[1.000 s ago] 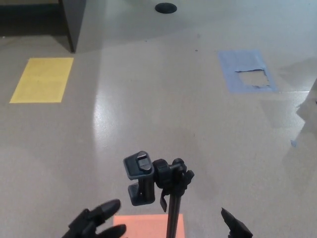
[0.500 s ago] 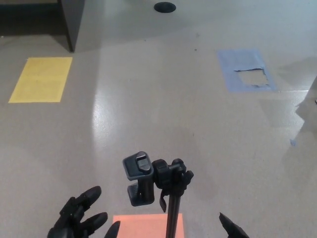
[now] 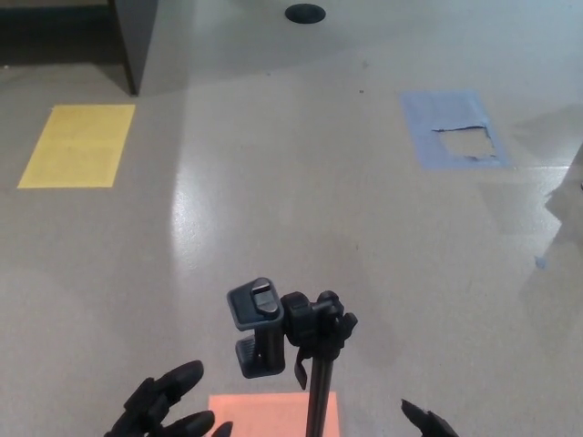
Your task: A phone stand is kept on the floor and the robot uses both its hands to grab it and uses its left hand to extend the phone stand by pulling it upwards
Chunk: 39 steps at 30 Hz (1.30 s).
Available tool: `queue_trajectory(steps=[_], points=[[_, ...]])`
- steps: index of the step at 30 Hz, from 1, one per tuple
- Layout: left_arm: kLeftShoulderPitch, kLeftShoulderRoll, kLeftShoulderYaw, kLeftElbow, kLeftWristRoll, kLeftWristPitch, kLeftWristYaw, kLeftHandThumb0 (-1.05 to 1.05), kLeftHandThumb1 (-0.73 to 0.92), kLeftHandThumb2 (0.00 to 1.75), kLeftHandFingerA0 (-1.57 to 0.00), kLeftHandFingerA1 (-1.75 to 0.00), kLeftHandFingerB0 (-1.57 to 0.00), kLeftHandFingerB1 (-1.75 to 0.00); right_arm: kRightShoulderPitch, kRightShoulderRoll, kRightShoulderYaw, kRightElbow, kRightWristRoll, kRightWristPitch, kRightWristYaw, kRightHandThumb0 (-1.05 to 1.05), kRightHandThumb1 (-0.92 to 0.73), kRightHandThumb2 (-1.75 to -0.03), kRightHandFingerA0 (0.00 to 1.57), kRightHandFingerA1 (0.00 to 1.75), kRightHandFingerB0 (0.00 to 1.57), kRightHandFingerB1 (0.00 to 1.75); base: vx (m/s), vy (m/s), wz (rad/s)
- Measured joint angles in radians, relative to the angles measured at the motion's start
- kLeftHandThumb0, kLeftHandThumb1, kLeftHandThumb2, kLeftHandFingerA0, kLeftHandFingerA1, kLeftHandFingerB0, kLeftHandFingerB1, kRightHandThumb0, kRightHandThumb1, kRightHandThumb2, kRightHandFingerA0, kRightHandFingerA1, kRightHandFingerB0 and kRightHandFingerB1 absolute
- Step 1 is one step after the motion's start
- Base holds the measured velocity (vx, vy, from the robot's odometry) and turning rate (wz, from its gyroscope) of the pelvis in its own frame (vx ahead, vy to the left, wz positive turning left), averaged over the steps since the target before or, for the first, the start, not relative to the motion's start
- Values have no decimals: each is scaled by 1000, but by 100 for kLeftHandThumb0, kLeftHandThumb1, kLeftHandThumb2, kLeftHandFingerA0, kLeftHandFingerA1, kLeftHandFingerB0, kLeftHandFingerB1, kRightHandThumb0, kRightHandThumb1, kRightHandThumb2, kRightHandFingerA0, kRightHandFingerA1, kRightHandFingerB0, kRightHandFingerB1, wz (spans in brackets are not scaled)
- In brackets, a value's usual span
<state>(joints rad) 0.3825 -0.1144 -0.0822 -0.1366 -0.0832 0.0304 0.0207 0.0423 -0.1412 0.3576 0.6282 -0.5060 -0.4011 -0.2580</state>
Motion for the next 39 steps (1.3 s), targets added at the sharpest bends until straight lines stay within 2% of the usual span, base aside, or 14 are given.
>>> queue_trajectory(steps=[2,3,4,5,6,10,11,17,18,19,21,22,26,39], points=[[11,1,-11,-35,-10,16,-10,-87,46,86,-30,-77,-30,-51,0,1,0,0,0,0,0,-105,-66,-60,0,24,0,6,0,0,0],[15,2,-15,-50,-15,23,-15,-89,60,59,-29,-81,-33,-46,0,1,0,-1,0,0,0,-105,-66,-60,0,24,0,5,0,0,0],[17,2,-18,-59,-17,27,-17,-89,60,59,-29,-81,-33,-46,0,2,0,-1,0,0,0,-105,-66,-60,0,24,0,5,0,0,0],[20,3,-25,-80,-21,40,-23,-95,50,70,-31,-79,-33,-49,0,2,0,-3,0,0,0,-105,-66,-60,0,25,0,6,0,0,0],[21,3,-27,-86,-21,44,-25,-90,45,87,-33,-76,-34,-54,0,2,0,-4,0,0,0,-105,-65,-61,0,25,0,7,0,0,0],[21,2,-45,-141,-21,73,-26,-92,45,86,-32,-78,-34,-56,0,7,1,-3,0,0,-1,-105,-66,-62,0,27,0,8,0,0,0],[20,1,-48,-151,-21,80,-26,-92,57,59,-31,-81,-36,-52,1,8,1,-3,0,0,-1,-105,-67,-62,0,27,0,8,0,0,0],[23,0,-55,-166,-20,106,-26,-93,59,59,-33,-80,-36,-51,7,10,1,-10,0,1,-1,-105,-68,-64,0,27,0,7,0,0,0],[25,1,-57,-166,-19,110,-25,-92,59,59,-33,-81,-36,-51,9,11,1,-9,0,1,-1,-105,-49,-98,0,44,0,43,0,0,0],[27,1,-58,-166,-18,112,-25,-91,59,59,-35,-82,-36,-51,9,11,1,-7,0,0,-2,-105,-51,-100,0,45,0,43,0,0,0],[29,1,-59,-165,-18,113,-25,-91,60,59,-33,-80,-35,-52,10,11,2,-4,0,0,-2,-105,-51,-98,0,44,0,44,0,0,0],[29,1,-60,-164,-17,116,-25,-90,59,59,-33,-81,-35,-50,10,11,2,-2,0,-1,-3,-105,-66,-62,0,27,0,8,0,0,0],[25,1,-58,-157,-17,121,-25,-91,59,59,-33,-80,-35,-51,10,11,3,0,0,-1,-3,-105,-68,-64,0,22,0,4,0,0,0],[-8,1,-54,-118,-4,123,-23,-93,59,59,-34,-79,-35,-53,8,13,3,10,0,-4,-6,-105,-66,-63,0,29,0,9,0,0,0]])
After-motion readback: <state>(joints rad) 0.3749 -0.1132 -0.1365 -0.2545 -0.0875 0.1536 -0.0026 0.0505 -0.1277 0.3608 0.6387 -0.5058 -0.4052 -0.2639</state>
